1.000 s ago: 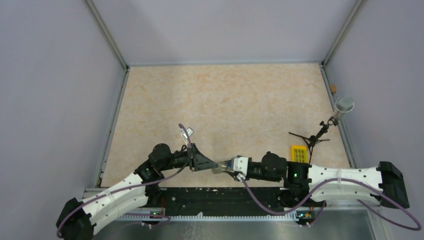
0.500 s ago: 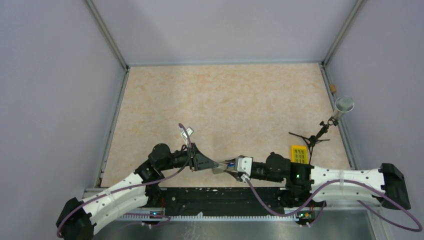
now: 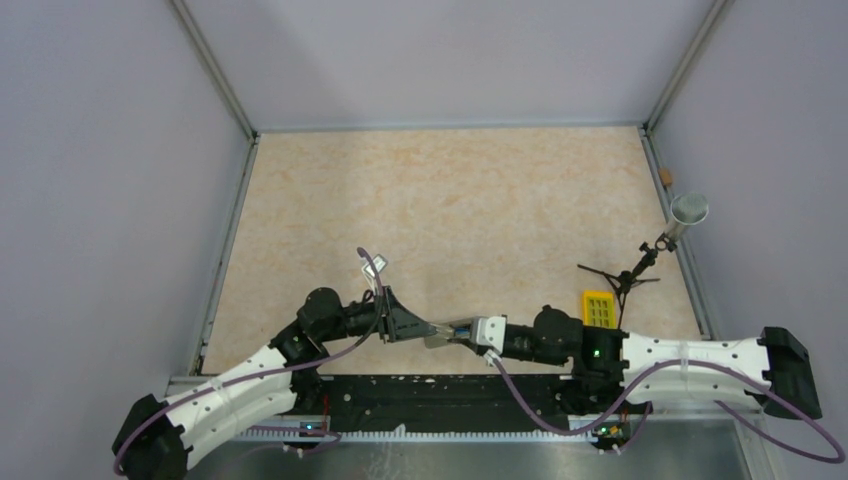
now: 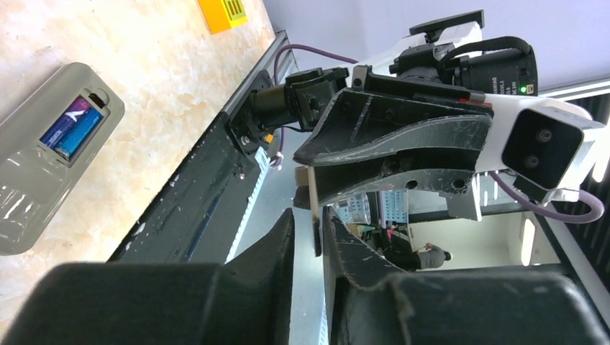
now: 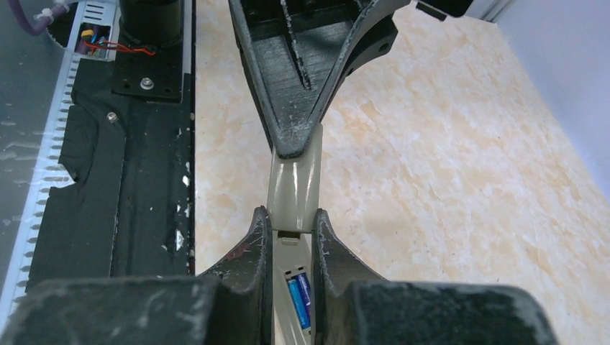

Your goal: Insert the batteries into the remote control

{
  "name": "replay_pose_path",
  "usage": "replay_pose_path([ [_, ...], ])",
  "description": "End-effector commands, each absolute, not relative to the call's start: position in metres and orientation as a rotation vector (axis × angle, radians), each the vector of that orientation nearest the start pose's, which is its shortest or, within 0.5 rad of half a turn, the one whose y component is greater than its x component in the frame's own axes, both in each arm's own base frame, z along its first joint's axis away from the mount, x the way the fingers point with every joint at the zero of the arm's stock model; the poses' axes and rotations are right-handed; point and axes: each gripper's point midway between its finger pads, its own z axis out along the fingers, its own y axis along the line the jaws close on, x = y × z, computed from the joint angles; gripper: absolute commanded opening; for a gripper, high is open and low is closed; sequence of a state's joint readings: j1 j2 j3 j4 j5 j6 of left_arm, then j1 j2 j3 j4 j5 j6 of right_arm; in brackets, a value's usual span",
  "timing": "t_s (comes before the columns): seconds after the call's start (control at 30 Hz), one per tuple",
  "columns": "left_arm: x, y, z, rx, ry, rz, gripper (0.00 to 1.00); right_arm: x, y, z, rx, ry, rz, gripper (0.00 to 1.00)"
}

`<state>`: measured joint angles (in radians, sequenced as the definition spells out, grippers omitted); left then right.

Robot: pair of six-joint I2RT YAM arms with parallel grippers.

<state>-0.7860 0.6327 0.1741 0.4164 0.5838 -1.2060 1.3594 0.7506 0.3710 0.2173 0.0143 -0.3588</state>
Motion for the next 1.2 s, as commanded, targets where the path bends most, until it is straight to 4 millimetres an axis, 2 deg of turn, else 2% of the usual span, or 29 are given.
replay_pose_path([
  [0.0, 0.090, -0.267, 0.186, 0.132, 2.021, -1.838, 0.31, 0.084, 0.307, 0.209, -1.270, 1.124, 0.732, 0.02],
  [0.07, 0.097, -0.263, 0.180, 0.099, 2.041, -1.766, 0.50, 0.088, 0.305, 0.208, -1.271, 1.158, 0.713, 0.00],
  [0.2, 0.111, -0.250, 0.171, 0.033, 2.069, -1.595, 0.65, 0.096, 0.303, 0.201, -1.280, 1.247, 0.657, 0.00],
  [0.37, 0.119, -0.234, 0.161, -0.011, 2.103, -1.436, 0.67, 0.110, 0.297, 0.200, -1.255, 1.360, 0.569, 0.00],
  [0.57, 0.109, -0.234, 0.149, 0.024, 2.185, -1.428, 0.66, 0.127, 0.278, 0.200, -1.205, 1.533, 0.426, 0.00],
  [0.67, 0.106, -0.236, 0.140, 0.041, 2.224, -1.427, 0.66, 0.130, 0.267, 0.197, -1.223, 1.595, 0.365, 0.00],
  [0.93, 0.096, -0.249, 0.128, 0.099, 2.296, -1.487, 0.67, 0.141, 0.250, 0.191, -1.235, 1.691, 0.210, 0.00],
  [1.0, 0.091, -0.256, 0.120, 0.113, 2.351, -1.496, 0.66, 0.144, 0.248, 0.189, -1.229, 1.708, 0.199, 0.00],
  [1.17, 0.082, -0.273, 0.117, 0.175, 2.368, -1.489, 0.66, 0.150, 0.249, 0.183, -1.222, 1.743, 0.217, 0.00],
])
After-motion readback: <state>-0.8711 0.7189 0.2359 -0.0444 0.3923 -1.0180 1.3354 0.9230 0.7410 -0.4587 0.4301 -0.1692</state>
